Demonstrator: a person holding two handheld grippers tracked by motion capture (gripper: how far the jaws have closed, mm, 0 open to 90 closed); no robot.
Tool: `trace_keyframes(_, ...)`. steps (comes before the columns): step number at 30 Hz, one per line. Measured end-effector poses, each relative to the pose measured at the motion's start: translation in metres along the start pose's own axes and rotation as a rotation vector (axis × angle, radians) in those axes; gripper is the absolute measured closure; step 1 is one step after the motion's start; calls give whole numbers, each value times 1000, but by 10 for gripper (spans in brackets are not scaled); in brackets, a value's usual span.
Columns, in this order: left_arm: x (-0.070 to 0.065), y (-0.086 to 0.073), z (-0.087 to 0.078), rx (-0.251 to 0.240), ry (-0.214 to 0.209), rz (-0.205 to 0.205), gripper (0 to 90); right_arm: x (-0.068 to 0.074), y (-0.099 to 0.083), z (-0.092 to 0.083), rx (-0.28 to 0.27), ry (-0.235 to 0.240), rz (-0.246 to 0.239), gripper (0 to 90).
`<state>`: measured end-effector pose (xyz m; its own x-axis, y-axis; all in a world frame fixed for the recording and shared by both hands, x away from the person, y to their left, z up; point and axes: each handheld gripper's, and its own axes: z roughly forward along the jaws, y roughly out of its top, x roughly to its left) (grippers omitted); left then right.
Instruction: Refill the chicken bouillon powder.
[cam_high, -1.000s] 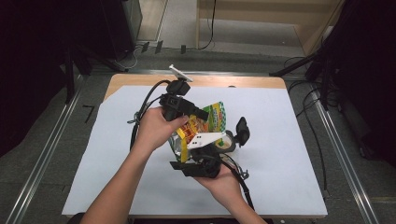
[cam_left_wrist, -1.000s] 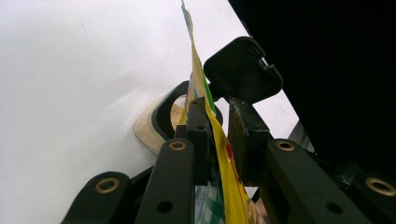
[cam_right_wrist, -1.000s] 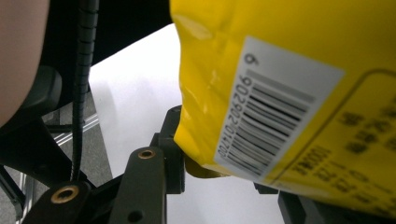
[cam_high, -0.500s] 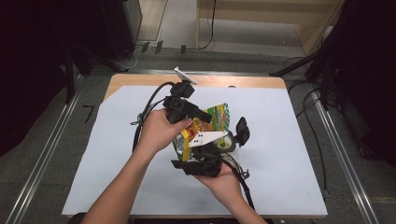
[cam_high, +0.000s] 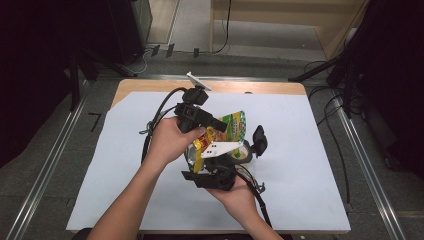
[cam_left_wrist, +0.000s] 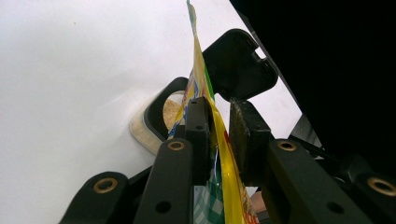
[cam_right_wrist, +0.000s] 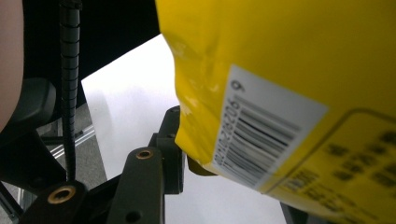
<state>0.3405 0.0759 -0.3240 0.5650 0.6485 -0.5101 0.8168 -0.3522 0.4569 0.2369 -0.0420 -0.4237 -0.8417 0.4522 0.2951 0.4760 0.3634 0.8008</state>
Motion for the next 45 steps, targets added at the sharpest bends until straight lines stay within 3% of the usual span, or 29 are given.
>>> trace_keyframes(16,3,-5,-6,-34,22,5,833,5,-2,4,4,-2,6,668)
trace_keyframes(25,2,-10,-7,-41,7,4,831,11,-4,9,-13,-39,-1,649)
trace_keyframes(39,6,-9,-5,-57,-23,-27,816,9,-1,7,-18,-48,-17,623)
trace_keyframes(45,4,-8,-5,-58,-20,-16,815,8,-2,7,-15,-43,-19,633)
